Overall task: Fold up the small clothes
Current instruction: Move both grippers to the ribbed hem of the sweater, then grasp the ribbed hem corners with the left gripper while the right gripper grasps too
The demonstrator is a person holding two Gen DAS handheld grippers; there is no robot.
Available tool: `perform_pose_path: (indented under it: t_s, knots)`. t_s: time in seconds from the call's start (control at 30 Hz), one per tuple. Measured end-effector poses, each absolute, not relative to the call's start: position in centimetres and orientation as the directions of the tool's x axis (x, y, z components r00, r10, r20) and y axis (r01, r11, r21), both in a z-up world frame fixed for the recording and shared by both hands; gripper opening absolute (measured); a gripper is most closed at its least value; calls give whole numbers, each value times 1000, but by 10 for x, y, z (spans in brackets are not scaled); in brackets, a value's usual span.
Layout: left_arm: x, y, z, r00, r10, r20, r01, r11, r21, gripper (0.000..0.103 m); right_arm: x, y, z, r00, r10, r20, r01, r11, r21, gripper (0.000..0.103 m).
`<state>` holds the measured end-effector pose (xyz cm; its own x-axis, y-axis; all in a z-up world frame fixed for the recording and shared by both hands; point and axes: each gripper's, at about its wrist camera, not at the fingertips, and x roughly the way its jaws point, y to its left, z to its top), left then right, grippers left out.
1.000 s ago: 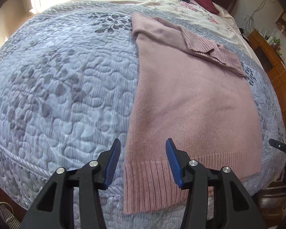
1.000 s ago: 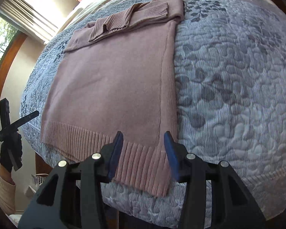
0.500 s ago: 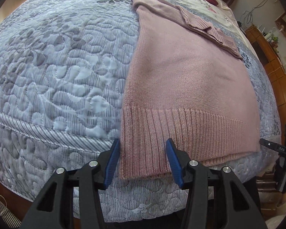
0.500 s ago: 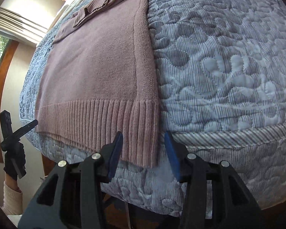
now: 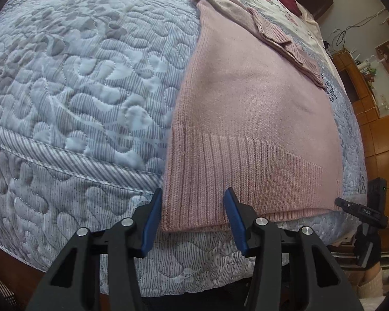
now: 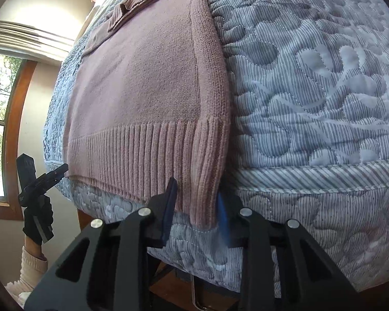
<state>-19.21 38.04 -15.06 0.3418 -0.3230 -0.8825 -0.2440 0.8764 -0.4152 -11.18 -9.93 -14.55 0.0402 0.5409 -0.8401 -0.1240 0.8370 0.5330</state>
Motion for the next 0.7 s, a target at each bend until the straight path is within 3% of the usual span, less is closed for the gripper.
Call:
perform_pose_path:
  t_s: [0.03, 0.17, 0.47, 0.7]
  knots:
    - [-192, 381, -150, 344, -336, -877, -247, 868, -430, 27, -111, -97, -144, 42, 540, -840, -128, 837, 532, 14]
    - [-191, 381, -146, 348, -345, -872, -244, 864, -440, 12, -112, -95, -135, 55, 558, -828, -141, 825, 547, 10]
    - [-187, 409, -99, 510, -445, -736, -210, 766, -608, 9, -93, -123, -92, 152, 748, -646, -87, 661, 745, 9]
    - [-141, 416, -76, 559, -418, -717, -174, 786, -594, 9, -47, -124, -70, 195, 746, -637, -94, 661, 745, 9]
